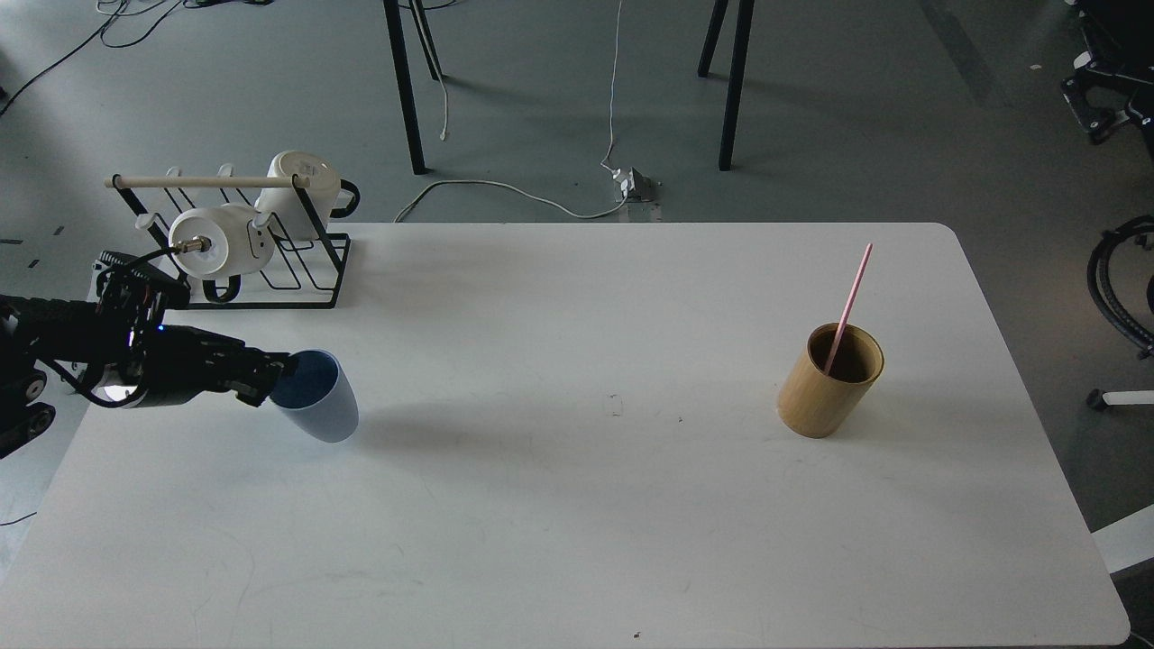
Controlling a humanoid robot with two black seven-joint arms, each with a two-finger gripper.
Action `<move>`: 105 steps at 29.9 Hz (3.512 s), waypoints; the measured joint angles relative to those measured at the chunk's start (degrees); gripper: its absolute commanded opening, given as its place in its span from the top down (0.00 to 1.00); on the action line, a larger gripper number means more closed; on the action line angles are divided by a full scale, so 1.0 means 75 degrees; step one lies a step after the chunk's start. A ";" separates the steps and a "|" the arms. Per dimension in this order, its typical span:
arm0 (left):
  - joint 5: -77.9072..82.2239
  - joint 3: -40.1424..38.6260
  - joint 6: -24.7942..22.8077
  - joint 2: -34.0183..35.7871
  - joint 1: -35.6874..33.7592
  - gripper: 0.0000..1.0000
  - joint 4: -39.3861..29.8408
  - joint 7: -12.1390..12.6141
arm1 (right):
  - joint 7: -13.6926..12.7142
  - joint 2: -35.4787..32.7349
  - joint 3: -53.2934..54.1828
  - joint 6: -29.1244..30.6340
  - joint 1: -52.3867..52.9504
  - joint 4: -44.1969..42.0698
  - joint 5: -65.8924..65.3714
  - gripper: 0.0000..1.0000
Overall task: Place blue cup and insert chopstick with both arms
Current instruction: 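Grasp the blue cup with the left gripper and lift it, then carry the blue cup toward the table center and lower it, then release the blue cup and retract the left arm to rest, then reach the right gripper to the straw in the tan cup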
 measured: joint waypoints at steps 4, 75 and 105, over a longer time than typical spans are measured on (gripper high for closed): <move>-0.0009 -0.0032 -0.0939 -0.0064 -0.0998 0.99 -0.0940 0.0018 | 0.0000 -0.0018 0.0031 0.0000 -0.0009 0.0001 -0.0028 0.00; -1.4269 -0.3315 -0.1146 -0.4212 -0.0982 0.01 0.4074 0.1084 | 0.0070 -0.2396 -0.1610 -0.3177 -0.1373 0.4906 -1.1039 0.01; -1.5622 -0.3279 -0.1147 -0.4118 -0.0813 0.01 0.5373 0.1454 | -0.0408 -0.0574 -0.4019 -0.3829 -0.0571 0.3364 -1.4304 0.64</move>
